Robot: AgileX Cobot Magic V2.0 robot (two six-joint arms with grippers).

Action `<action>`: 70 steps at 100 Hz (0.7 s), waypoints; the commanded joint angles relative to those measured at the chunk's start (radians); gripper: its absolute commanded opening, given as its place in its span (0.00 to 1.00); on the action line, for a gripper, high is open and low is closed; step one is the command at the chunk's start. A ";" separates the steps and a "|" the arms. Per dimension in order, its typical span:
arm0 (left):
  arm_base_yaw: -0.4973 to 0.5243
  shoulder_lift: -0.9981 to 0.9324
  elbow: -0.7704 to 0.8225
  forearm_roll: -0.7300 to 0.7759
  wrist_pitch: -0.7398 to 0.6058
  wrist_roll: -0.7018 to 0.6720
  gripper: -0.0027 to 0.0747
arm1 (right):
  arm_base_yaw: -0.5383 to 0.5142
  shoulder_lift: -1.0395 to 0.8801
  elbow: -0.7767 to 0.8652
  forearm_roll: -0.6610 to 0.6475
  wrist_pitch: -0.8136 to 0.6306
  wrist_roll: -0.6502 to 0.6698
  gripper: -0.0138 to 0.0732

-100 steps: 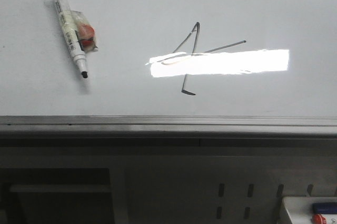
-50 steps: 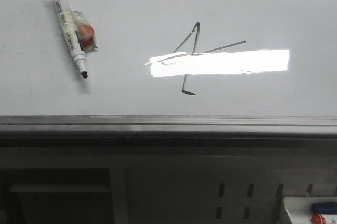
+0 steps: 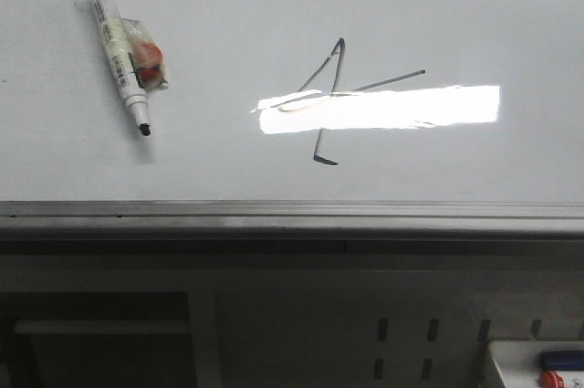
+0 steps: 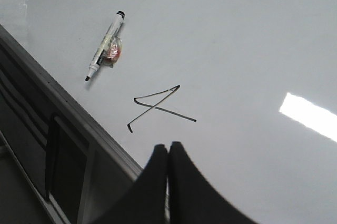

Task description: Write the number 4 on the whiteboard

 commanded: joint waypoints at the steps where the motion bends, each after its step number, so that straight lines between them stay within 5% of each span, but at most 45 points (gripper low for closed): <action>1: 0.001 -0.025 0.033 -0.004 -0.058 -0.010 0.01 | -0.008 0.011 -0.024 -0.012 -0.073 -0.001 0.10; 40: 0.001 -0.025 0.033 -0.004 -0.058 -0.010 0.01 | -0.046 0.011 -0.005 -0.035 -0.041 -0.001 0.10; 70: 0.001 -0.025 0.033 -0.004 -0.058 -0.010 0.01 | -0.501 0.011 0.228 0.080 -0.345 -0.001 0.10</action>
